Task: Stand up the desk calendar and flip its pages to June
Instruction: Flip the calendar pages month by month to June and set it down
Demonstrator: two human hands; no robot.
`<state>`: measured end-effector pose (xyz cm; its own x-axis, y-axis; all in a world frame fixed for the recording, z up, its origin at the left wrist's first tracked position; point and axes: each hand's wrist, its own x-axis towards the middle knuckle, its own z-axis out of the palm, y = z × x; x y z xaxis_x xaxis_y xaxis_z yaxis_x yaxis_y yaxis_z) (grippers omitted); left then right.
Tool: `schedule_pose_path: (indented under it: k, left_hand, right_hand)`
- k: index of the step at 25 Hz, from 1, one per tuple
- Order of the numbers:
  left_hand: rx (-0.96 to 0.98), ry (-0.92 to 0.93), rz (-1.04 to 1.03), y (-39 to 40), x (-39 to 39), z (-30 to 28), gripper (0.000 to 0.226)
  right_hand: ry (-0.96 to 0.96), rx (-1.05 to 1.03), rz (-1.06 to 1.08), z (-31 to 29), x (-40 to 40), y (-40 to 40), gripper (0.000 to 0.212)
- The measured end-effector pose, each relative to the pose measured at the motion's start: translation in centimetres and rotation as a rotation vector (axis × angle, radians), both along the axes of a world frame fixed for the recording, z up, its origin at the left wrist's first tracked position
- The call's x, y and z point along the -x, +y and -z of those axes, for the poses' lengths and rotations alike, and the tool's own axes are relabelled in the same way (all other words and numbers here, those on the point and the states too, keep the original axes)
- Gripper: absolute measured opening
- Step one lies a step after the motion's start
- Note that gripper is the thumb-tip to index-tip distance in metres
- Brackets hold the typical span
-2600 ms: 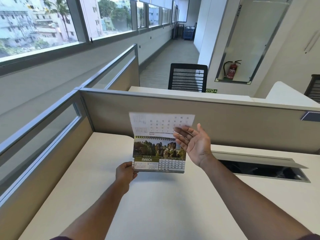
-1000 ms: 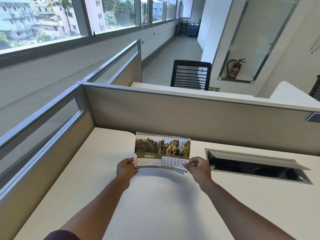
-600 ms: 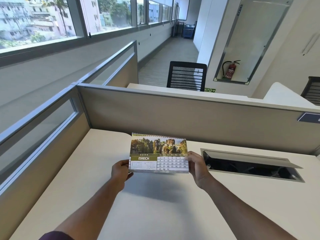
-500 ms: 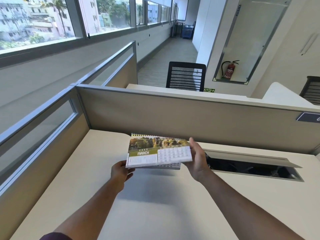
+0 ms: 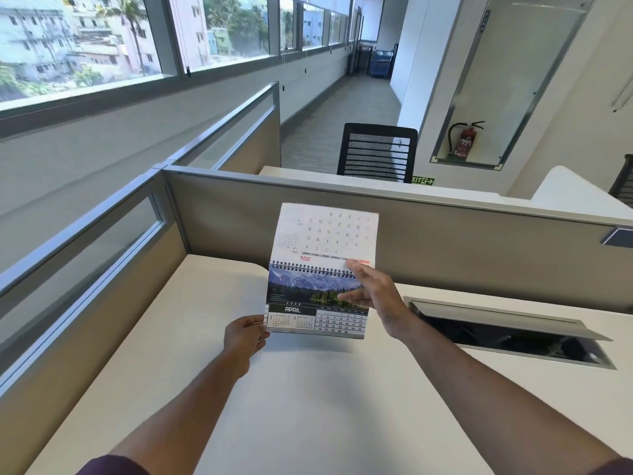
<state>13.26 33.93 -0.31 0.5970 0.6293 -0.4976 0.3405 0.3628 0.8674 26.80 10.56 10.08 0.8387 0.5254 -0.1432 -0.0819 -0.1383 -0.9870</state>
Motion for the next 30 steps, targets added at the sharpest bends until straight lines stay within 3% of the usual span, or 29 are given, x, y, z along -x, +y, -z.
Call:
schedule_pose_path:
  k: [5,9,11,14,16,30]
  left_hand:
    - [-0.01,0.01,-0.003,-0.3,-0.5,0.4,0.019]
    - [-0.034,0.03,-0.022,-0.3,-0.7,0.8,0.017]
    - [-0.049,0.044,-0.031,-0.2,-0.7,1.1,0.016]
    - [-0.077,0.057,-0.03,-0.3,-0.9,1.2,0.014]
    - [-0.09,0.063,-0.036,-0.3,-0.9,1.3,0.013]
    - [-0.024,0.0,-0.088,-0.2,-0.7,1.5,0.01]
  right_hand:
    - [-0.05,0.016,0.121,1.9,-0.4,-0.7,0.043]
    - [-0.387,0.19,0.491,3.6,0.4,-2.0,0.024]
    - [-0.326,0.3,0.608,5.4,0.7,-2.6,0.021]
    - [-0.082,0.42,0.463,8.4,0.9,-3.2,0.029]
    - [-0.022,0.437,0.354,9.7,1.3,-3.1,0.034]
    - [-0.098,0.347,0.476,9.7,1.4,-3.1,0.024]
